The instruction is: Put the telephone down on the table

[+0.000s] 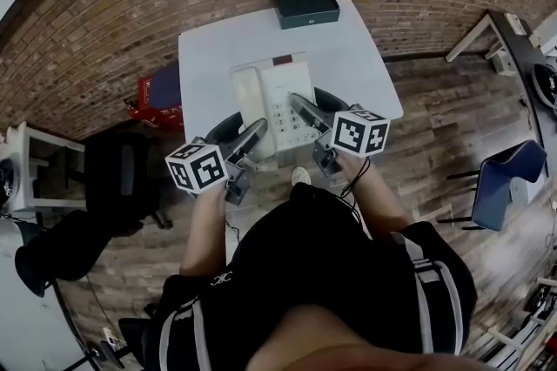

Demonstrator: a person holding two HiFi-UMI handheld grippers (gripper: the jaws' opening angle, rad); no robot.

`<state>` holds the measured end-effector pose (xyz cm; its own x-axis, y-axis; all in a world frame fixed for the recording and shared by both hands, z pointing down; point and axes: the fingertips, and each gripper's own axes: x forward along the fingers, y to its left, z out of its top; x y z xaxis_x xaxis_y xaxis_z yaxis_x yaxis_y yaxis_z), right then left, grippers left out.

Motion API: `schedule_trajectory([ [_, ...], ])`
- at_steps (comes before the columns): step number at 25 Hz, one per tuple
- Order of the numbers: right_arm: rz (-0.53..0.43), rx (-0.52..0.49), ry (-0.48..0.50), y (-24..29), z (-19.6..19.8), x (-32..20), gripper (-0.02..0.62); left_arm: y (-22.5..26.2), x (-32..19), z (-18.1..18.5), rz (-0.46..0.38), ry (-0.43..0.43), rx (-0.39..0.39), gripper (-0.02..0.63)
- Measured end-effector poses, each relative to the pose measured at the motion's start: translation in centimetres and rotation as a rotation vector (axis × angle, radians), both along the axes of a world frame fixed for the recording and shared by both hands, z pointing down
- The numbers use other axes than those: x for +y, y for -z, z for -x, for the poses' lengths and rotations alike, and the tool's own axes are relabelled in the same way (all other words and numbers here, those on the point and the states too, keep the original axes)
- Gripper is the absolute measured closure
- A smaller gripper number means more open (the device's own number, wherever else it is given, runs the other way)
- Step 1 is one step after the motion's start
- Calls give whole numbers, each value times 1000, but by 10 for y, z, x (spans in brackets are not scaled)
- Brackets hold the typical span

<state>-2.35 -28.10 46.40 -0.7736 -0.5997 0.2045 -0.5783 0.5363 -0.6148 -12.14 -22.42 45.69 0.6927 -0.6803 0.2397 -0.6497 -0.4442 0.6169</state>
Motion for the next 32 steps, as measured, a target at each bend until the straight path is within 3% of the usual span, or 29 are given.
schedule_trajectory([
  [14, 78, 7, 47, -23, -10, -116, 371, -19, -112, -12, 97, 42, -6, 302],
  [19, 136, 41, 40, -54, -5, -135, 371, -46, -133, -4, 159, 31, -6, 302],
  [26, 163, 113, 40, -88, 11, -158, 371, -89, -155, 9, 254, 9, 56, 304],
  [32, 215, 104, 32, -123, 24, -173, 373, -120, -173, 24, 304, 3, 61, 304],
])
